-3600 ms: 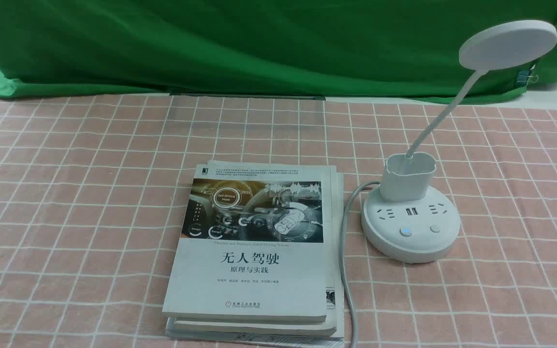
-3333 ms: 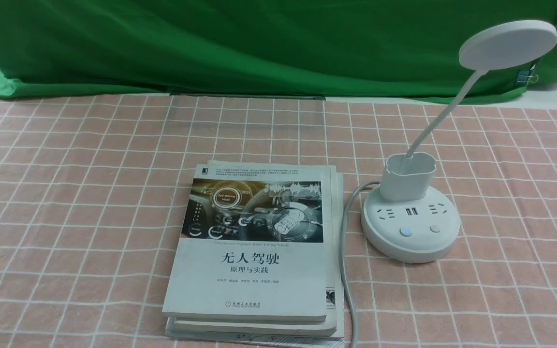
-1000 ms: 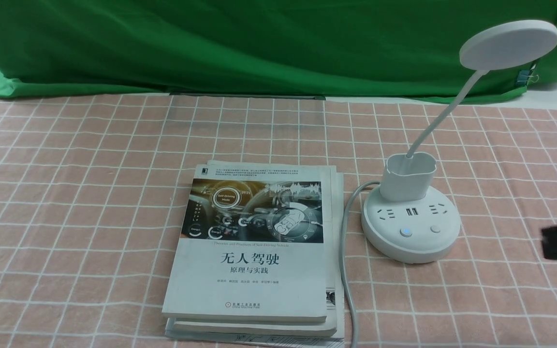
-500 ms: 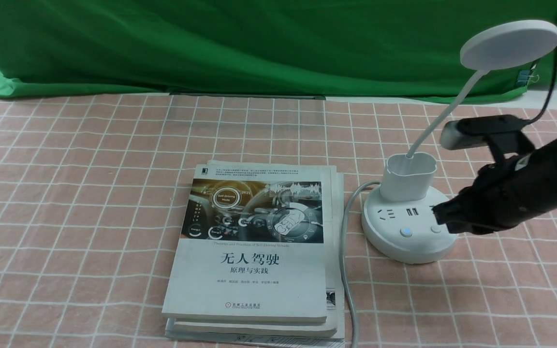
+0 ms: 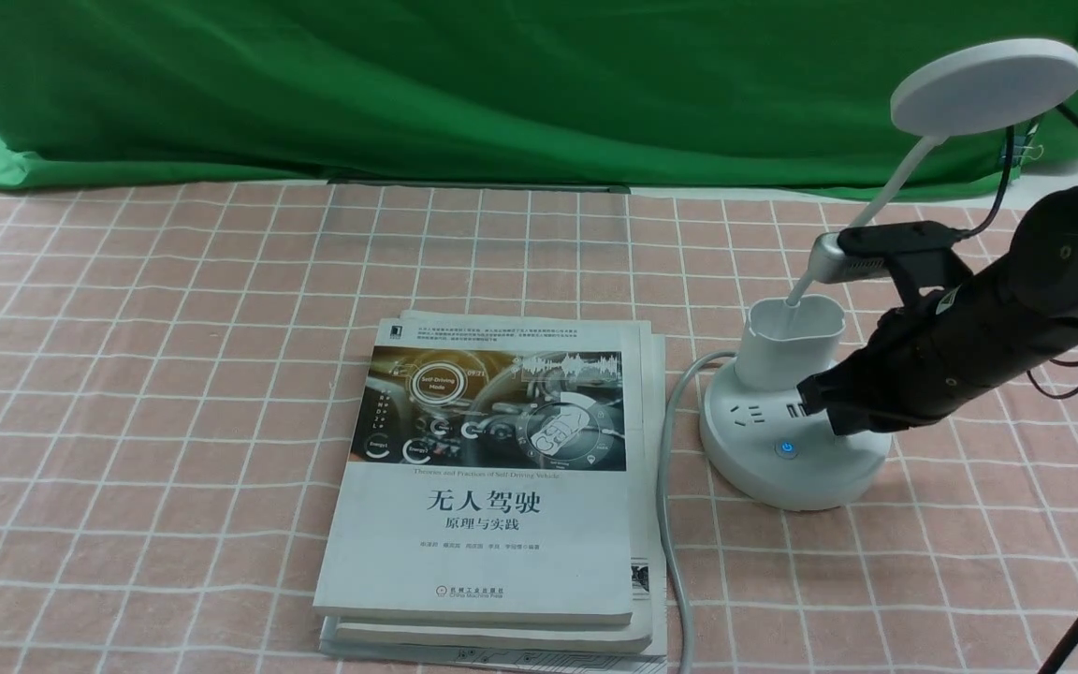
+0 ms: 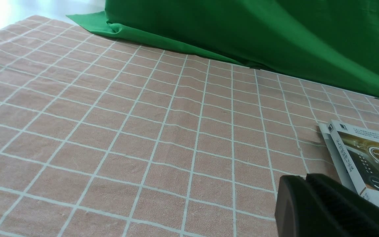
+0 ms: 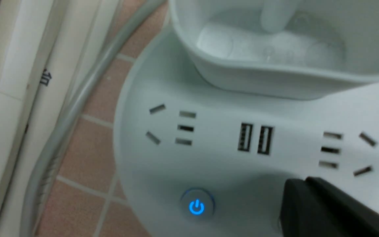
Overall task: Turn on the table lamp on the pink coffee tablecloth with your hand.
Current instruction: 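Press the button on the base of the white desk lamp with the right gripper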
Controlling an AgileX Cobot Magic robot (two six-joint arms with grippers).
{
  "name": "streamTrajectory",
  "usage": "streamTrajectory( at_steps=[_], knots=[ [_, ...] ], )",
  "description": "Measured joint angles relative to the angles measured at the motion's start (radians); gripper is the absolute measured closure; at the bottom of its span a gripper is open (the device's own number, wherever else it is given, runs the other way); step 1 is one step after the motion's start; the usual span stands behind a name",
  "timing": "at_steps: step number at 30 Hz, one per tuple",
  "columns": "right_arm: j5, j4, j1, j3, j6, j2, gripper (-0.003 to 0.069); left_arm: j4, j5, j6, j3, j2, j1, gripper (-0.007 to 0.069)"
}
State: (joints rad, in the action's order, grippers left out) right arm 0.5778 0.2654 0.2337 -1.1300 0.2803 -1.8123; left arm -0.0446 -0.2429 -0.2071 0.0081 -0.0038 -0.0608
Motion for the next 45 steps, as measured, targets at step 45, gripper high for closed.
streamTrajectory(
  at_steps=[45],
  knots=[
    [0.008, -0.008, 0.0, -0.008, 0.003, 0.038, 0.0625, 0.0, 0.0, 0.001, 0.0, 0.0, 0.0, 0.0606]
  ],
)
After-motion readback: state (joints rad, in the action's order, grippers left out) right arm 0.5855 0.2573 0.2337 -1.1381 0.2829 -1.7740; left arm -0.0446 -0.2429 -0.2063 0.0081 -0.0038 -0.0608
